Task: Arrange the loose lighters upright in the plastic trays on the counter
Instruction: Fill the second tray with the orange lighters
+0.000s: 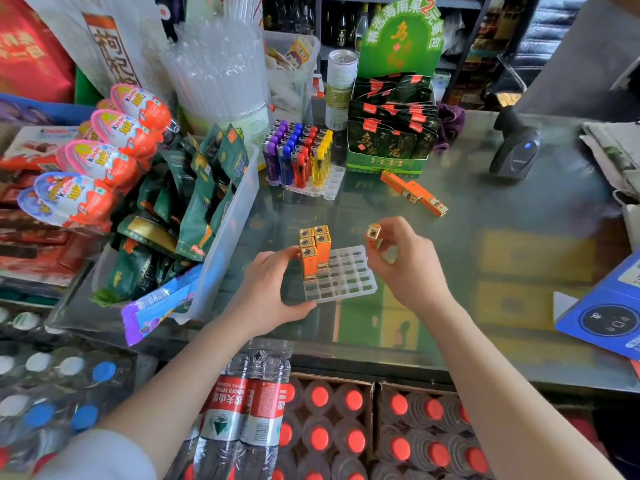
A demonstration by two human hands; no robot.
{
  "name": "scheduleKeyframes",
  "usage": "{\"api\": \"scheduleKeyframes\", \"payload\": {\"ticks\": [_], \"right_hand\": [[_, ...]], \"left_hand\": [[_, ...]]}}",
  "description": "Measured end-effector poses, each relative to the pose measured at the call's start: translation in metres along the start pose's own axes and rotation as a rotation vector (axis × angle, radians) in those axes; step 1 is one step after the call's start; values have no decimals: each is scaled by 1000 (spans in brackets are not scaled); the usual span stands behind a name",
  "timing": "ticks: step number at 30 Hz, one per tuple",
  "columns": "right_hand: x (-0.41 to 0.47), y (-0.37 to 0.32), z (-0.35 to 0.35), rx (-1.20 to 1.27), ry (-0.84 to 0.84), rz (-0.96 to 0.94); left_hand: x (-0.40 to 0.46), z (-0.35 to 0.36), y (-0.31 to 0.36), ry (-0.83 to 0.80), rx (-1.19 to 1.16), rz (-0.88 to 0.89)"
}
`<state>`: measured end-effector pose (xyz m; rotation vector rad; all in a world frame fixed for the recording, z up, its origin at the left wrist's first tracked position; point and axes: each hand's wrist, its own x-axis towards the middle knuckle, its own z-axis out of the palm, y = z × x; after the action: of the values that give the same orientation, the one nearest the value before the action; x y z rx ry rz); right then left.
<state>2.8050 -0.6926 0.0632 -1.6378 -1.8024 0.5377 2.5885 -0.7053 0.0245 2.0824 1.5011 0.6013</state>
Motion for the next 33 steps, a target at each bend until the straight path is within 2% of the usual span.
{"api": "scheduleKeyframes", "payload": {"ticks": [5,9,12,18,24,29,33], "right_hand": [[-16,-11,10,354,-63,-74],[-20,-16,19,385,-71,-59],[-23,-20,29,346,-86,-59],[-17,-28,39,61,-88,-294],[-19,-24,40,86,-130,-371],[-12,-20,38,109,-125,-318],[-13,-17,42,67,-110,-382]], "left_hand": [[-10,-2,-3,18,-1,-8],[-17,-5,-2,3,-26,-16],[-17,-7,-4,-12,-26,-19],[-16,-5,-6,-25,-16,-35],[-17,-4,-7,-6,-6,-21],[-17,-5,-6,15,-9,-4],[-17,-6,-5,8,-20,-12]]}}
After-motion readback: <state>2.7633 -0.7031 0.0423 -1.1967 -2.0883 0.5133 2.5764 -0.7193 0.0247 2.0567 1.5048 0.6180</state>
